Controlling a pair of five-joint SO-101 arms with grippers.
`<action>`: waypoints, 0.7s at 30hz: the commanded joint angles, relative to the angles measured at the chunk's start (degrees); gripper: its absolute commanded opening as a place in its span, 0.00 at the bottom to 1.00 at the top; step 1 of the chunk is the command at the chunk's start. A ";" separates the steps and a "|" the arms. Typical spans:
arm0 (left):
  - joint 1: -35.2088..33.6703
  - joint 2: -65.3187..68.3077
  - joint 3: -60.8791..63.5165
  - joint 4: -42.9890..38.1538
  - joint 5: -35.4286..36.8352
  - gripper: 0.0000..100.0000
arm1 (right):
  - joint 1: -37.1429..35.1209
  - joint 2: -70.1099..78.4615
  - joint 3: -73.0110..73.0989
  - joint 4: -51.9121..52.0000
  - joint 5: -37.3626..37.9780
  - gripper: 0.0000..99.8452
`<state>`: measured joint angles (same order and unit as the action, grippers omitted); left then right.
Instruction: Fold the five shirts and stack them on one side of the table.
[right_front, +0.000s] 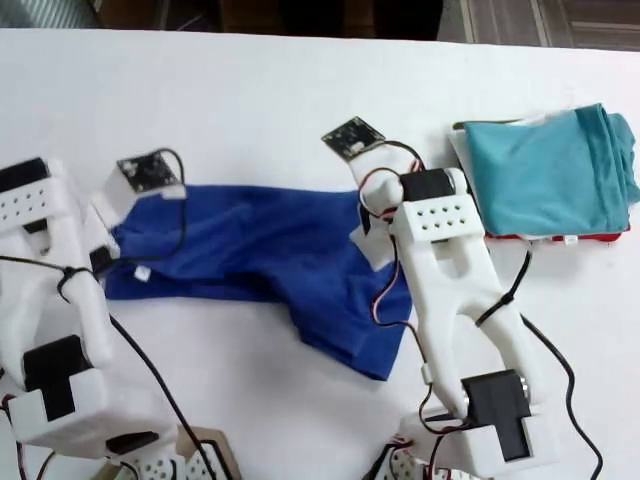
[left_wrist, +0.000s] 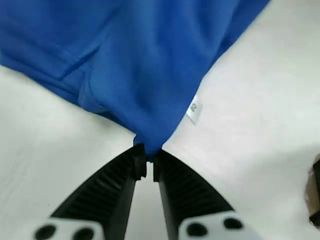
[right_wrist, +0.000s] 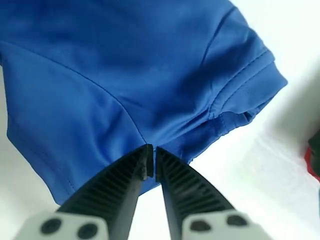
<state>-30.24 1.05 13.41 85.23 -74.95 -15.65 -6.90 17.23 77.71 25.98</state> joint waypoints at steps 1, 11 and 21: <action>-1.67 -2.46 1.71 -3.60 -1.23 0.08 | -0.48 -2.95 -0.53 -0.92 0.00 0.02; -6.59 -2.81 -6.64 -9.23 0.26 0.18 | -2.33 -5.49 0.79 0.31 0.00 0.02; 9.76 2.37 -4.88 -13.63 40.09 0.02 | -15.34 -9.63 21.27 -14.11 0.00 0.02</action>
<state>-25.32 1.67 7.08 74.59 -41.98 -29.89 -13.76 33.93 67.34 25.98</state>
